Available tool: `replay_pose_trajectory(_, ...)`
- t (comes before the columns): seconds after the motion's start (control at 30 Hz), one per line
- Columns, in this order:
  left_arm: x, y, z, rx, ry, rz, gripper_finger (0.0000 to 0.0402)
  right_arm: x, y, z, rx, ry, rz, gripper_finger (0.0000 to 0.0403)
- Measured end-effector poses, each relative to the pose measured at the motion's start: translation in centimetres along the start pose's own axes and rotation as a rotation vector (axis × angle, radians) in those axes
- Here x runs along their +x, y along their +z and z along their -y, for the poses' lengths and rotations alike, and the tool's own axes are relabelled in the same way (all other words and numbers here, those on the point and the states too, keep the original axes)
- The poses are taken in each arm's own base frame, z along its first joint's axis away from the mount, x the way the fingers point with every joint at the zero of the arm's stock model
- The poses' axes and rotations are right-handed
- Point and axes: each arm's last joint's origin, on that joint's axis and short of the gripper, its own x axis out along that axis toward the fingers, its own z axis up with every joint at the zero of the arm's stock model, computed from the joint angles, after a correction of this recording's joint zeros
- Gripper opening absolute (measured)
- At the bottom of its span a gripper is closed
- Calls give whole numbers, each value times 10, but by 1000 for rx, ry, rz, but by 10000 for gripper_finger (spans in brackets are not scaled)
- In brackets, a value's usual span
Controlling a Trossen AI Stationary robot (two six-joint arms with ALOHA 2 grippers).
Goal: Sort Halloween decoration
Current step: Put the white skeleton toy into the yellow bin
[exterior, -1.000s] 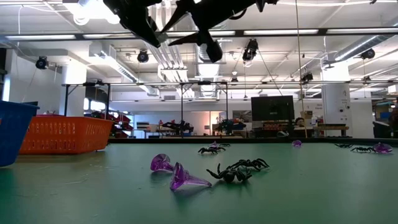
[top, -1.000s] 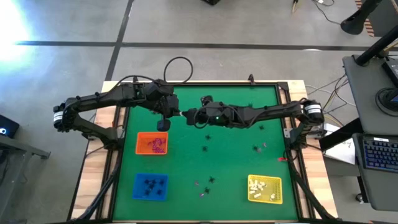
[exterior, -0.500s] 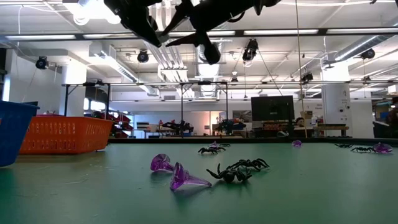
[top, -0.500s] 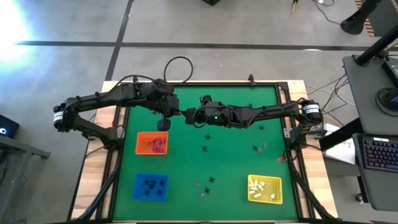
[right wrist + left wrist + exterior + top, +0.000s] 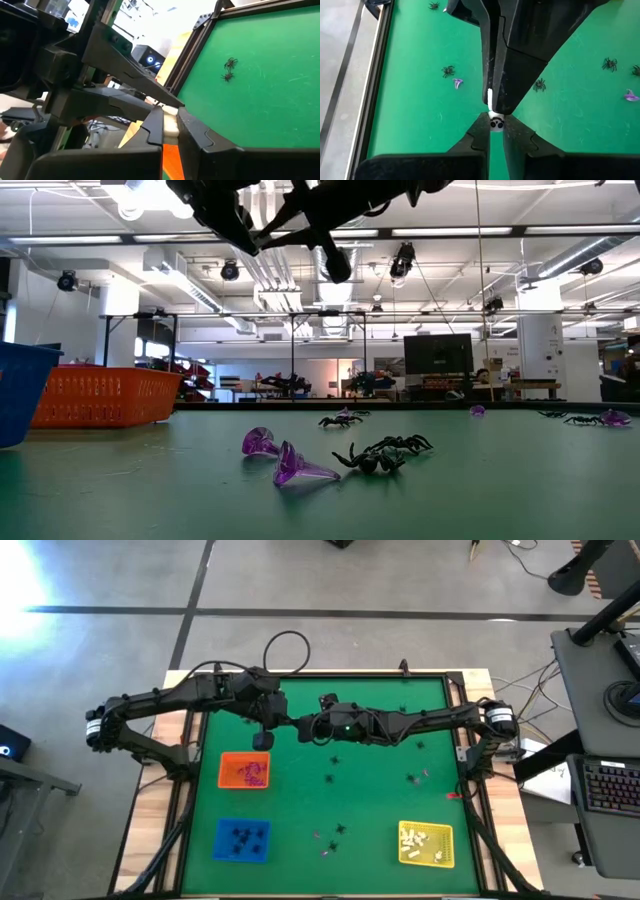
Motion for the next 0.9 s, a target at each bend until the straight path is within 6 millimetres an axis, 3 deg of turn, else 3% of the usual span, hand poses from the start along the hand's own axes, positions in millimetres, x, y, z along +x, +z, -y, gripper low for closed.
replay_pose_trajectory(0.23,-1,-2,1,-9,-10,-14,53,-4,0,-3,-30,6,-15,13)
replay_pose_trajectory(0.47,-4,-4,2,-11,-8,-31,109,-22,6,-8,-82,-37,-49,13)
replay_pose_trajectory(0.57,-7,-7,2,-11,19,-54,124,-35,-5,-8,-118,-109,-155,13)
replay_pose_trajectory(0.9,-8,-14,3,-16,24,-132,130,-105,-67,-9,-177,-461,-514,13)
